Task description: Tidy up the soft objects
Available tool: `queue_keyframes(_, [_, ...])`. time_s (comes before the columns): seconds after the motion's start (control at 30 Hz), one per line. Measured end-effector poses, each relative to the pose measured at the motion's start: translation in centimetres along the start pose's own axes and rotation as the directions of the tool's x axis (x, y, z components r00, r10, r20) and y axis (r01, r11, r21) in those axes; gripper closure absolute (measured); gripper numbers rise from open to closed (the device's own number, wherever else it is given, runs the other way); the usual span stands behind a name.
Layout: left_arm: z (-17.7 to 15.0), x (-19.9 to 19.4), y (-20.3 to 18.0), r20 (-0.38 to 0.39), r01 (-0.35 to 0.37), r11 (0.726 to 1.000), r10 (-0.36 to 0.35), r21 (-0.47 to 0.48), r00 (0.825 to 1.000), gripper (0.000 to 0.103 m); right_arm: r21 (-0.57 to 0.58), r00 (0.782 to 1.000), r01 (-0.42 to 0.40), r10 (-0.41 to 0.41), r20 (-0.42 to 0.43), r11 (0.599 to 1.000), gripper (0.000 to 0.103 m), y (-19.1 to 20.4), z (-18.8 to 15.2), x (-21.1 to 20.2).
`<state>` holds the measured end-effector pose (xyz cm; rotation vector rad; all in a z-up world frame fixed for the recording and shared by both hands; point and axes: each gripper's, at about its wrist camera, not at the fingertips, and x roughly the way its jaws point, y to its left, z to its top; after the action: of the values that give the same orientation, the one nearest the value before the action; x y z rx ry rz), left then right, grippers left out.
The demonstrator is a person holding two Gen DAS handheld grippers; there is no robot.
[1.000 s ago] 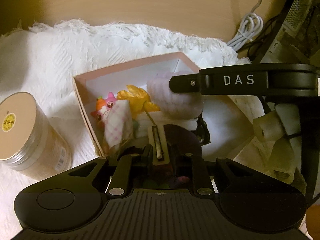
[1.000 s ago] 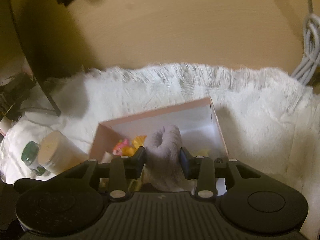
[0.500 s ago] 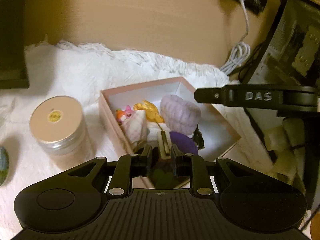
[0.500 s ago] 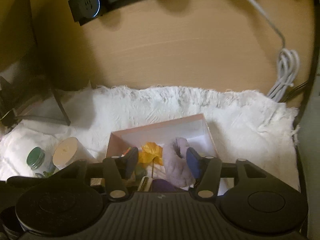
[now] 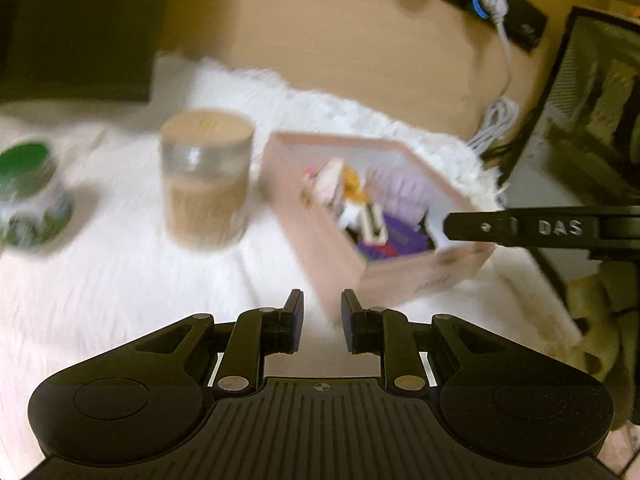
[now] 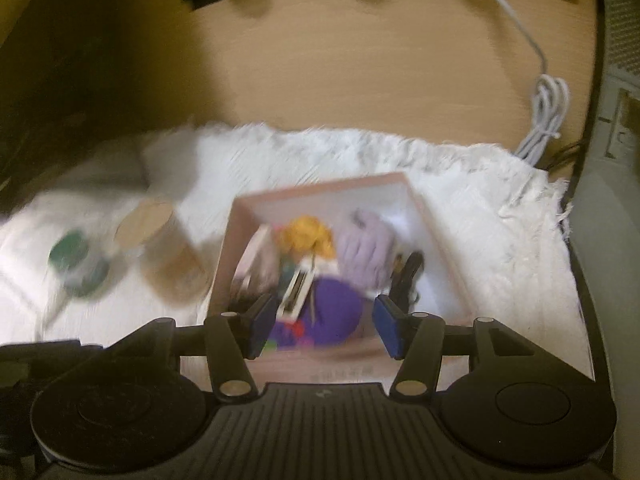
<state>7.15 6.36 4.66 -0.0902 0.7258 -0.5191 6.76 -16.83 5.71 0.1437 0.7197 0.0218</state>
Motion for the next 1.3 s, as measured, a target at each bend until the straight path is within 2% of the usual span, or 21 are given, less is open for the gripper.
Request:
queue_keyframes(0.1, [-2.6,-0.3,-0.9,0.018,-0.067,0.994,0.069,-0.084,0.997,0.08,-0.061,0.999,-0.042,0.041,-0.018,0.997,0.048,-0.3,-2.1,0.2])
queue_keyframes(0.27, [-5.7,0.3,-3.3,0.005,-0.178,0.979,0.179,-0.104,0.984,0.08,-0.135,0.995,-0.081,0.073,-0.061,0.988,0.047,-1.0,-5.4,1.0])
queue_keyframes(0.33, [-6.6,0.3,-4.2,0.031,-0.216,0.972,0.22,-0.097,0.975,0.08,-0.16,0.99,-0.117,0.104,-0.091,0.98,0.047,-1.1,-6.4,1.7])
queue_keyframes(0.4, [-6.9,0.4,-4.9,0.044,-0.251,0.964,0.255,-0.084,0.966,0.08,-0.176,0.987,-0.121,0.101,-0.122,0.977,0.047,-1.1,-7.2,2.6])
queue_keyframes(0.47, [-6.9,0.5,-5.2,0.049,-0.266,0.961,0.27,-0.078,0.962,0.08,-0.193,0.991,-0.113,0.098,-0.086,0.975,0.041,-1.1,-7.8,2.9])
queue_keyframes(0.6, [-6.6,1.0,-5.4,0.053,-0.28,0.954,0.287,-0.107,0.957,0.08,-0.227,0.993,-0.105,0.092,-0.068,0.968,0.034,-0.7,-7.8,3.3])
queue_keyframes(0.7, [-6.9,1.3,-5.8,0.087,-0.304,0.944,0.316,-0.127,0.945,0.08,-0.222,0.995,-0.098,0.089,-0.051,0.97,0.023,-1.1,-7.9,3.7])
queue_keyframes(0.77, [-7.0,1.4,-6.2,0.089,-0.327,0.939,0.337,-0.108,0.937,0.08,-0.217,0.995,-0.094,0.086,-0.044,0.972,0.015,-1.7,-7.9,3.9])
queue_keyframes(1.03, [-7.0,1.8,-7.1,0.088,-0.386,0.92,0.39,-0.065,0.917,0.08,-0.22,0.994,-0.1,0.105,0.014,0.97,0.008,-2.6,-8.5,4.3])
queue_keyframes(1.3, [-7.1,1.8,-7.1,0.091,-0.388,0.92,0.392,-0.063,0.915,0.08,-0.216,0.994,-0.103,0.109,0.014,0.971,0.006,-2.6,-8.5,4.3])
